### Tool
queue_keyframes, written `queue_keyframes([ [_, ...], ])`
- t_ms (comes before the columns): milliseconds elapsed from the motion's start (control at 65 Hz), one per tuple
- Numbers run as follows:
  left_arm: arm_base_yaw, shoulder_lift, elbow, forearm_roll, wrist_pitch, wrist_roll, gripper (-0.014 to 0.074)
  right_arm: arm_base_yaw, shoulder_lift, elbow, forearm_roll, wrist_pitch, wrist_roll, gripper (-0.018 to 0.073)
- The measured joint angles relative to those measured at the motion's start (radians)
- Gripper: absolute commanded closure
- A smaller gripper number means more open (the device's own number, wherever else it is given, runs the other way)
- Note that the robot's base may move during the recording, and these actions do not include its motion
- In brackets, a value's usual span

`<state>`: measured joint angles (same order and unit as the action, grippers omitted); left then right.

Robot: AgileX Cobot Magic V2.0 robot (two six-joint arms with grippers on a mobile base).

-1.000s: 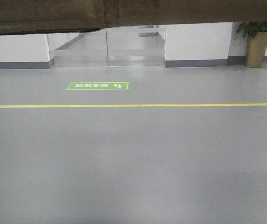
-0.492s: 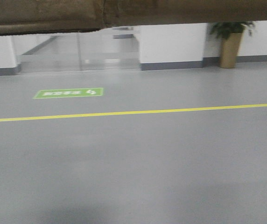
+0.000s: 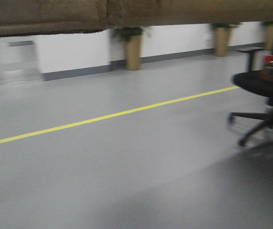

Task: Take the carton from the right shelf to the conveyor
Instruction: 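Drive holding the carton in both grippers toward the conveyor, then lower the held carton onto the dark conveyor belt with both grippers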

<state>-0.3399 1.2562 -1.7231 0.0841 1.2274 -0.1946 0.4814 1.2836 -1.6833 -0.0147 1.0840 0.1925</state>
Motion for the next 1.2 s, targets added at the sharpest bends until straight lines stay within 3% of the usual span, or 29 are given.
queue_keyframes([
  [308, 0.000, 0.000, 0.000, 0.023, 0.000, 0.000, 0.0613, 0.000, 0.000, 0.000, 0.000, -0.008, 0.000, 0.0627],
  [938, -0.020, 0.000, 0.000, 0.229, -0.025, -0.004, 0.0613, 0.002, 0.011, 0.000, 0.035, -0.052, 0.004, 0.0627],
  [1200, -0.020, 0.000, 0.000, 0.266, -0.029, -0.004, 0.0613, 0.008, 0.013, 0.000, 0.041, -0.058, 0.008, 0.0627],
])
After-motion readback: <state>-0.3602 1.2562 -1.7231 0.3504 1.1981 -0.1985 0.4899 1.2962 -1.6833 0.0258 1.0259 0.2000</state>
